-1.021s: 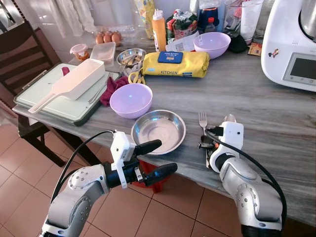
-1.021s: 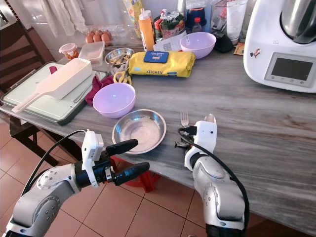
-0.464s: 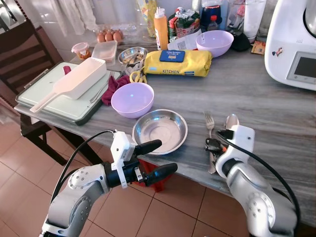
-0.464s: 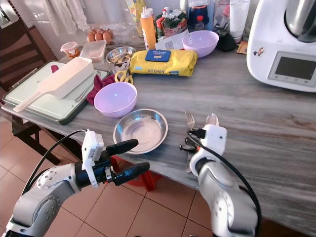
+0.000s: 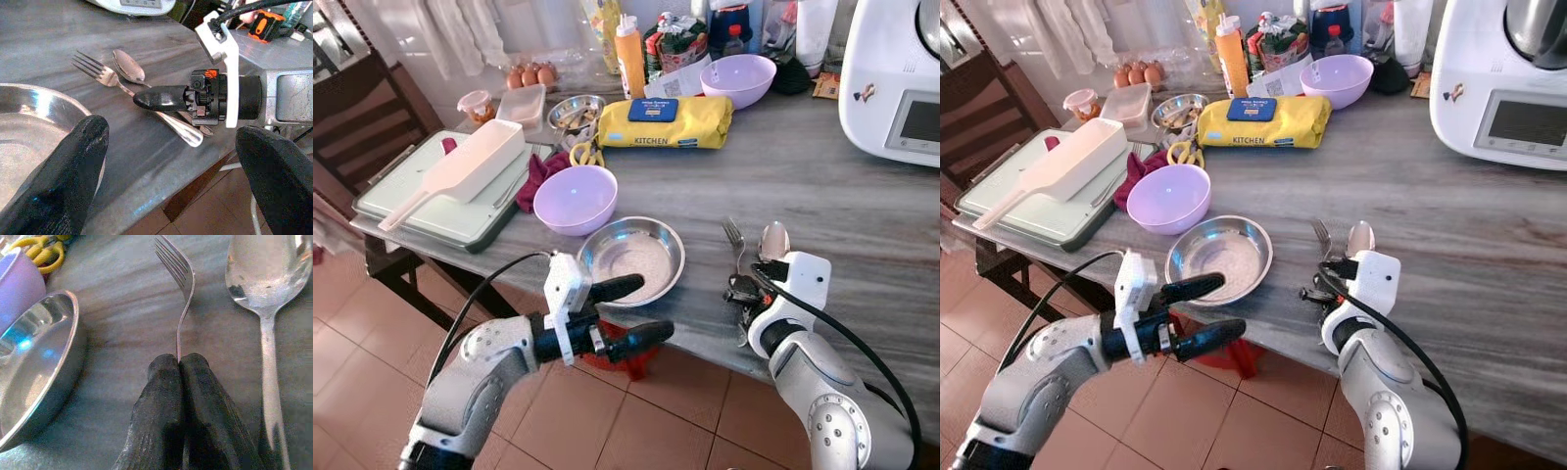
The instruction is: Setting the table
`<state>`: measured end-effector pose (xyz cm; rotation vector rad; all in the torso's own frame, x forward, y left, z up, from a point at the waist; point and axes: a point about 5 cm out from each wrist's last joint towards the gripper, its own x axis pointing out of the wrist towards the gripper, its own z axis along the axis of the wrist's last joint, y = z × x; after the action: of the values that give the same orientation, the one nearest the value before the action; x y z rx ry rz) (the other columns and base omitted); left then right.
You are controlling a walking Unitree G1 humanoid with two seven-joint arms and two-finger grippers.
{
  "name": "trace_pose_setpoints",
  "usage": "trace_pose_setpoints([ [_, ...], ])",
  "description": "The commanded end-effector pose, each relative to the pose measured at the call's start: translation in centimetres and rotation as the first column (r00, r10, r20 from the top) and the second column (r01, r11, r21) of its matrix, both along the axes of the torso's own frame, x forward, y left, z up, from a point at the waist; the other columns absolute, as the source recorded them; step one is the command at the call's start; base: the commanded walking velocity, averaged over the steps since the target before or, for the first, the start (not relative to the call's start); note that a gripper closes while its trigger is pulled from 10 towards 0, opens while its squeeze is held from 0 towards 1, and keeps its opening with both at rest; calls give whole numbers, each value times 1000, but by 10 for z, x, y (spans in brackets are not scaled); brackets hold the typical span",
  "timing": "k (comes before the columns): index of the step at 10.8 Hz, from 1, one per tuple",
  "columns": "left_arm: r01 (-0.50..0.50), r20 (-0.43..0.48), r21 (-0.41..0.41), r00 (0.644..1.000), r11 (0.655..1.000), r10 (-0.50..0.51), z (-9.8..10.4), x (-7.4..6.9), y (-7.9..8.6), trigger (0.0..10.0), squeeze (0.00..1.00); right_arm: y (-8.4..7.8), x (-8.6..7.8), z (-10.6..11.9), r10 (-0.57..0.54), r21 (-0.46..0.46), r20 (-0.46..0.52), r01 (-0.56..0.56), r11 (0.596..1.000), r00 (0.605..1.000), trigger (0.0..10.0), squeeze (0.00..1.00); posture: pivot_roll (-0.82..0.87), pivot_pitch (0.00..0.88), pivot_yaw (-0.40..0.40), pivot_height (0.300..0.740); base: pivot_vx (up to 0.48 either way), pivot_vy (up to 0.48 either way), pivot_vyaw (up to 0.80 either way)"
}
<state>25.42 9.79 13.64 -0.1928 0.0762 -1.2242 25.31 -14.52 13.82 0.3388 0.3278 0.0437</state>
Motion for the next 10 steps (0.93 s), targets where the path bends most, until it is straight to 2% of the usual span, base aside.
trace_pose_setpoints([
  [1,4,0,24,1000,1000,-4,-1,1,3,10000,0,19,-4,-6,14,94,-31,-12,995,999,0,0,-180,117,227,740,0,0,0],
  [3,7,0,28,1000,1000,-7,-1,1,3,10000,0,22,-3,-8,34,93,-41,-30,995,999,9098,0,-176,123,223,740,0,0,0],
  [4,6,-1,29,1000,1000,-6,-1,1,4,10000,0,23,-1,-8,42,101,-47,-37,994,998,10000,0,-171,125,218,740,0,0,0],
  [5,2,-1,30,1000,1000,-2,0,2,5,10000,0,24,1,-9,47,110,-54,-41,993,997,10000,545,-169,125,216,740,0,0,0],
  [9,-14,2,34,1000,999,14,-1,0,10,10000,0,23,4,-13,53,101,-69,-46,994,996,10000,537,-152,118,202,740,0,0,0],
  [10,-16,2,34,1000,999,16,-2,-1,10,10000,0,24,5,-11,59,105,-65,-52,993,996,10000,765,-154,117,198,740,0,0,0],
])
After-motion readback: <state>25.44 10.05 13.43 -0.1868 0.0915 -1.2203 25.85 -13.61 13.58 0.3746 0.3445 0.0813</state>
